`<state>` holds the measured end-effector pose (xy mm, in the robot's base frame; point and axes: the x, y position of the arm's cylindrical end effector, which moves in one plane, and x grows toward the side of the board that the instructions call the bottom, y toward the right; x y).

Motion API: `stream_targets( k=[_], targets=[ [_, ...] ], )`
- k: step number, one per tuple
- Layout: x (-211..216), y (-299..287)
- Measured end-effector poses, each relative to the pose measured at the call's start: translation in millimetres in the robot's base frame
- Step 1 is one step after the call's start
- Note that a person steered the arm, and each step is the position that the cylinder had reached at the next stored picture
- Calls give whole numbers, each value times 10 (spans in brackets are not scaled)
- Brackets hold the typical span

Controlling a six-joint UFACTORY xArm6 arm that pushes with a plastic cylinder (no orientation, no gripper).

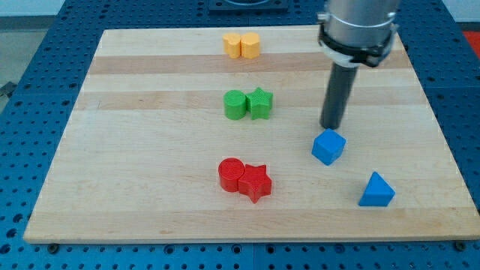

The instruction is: Place the blue cube to the right side of the green star

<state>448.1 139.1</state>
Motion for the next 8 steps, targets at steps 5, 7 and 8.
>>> stream_targets(
  k=[5, 7, 8],
  targets=[
    [802, 410],
    [358, -200],
    [28, -355]
  ],
)
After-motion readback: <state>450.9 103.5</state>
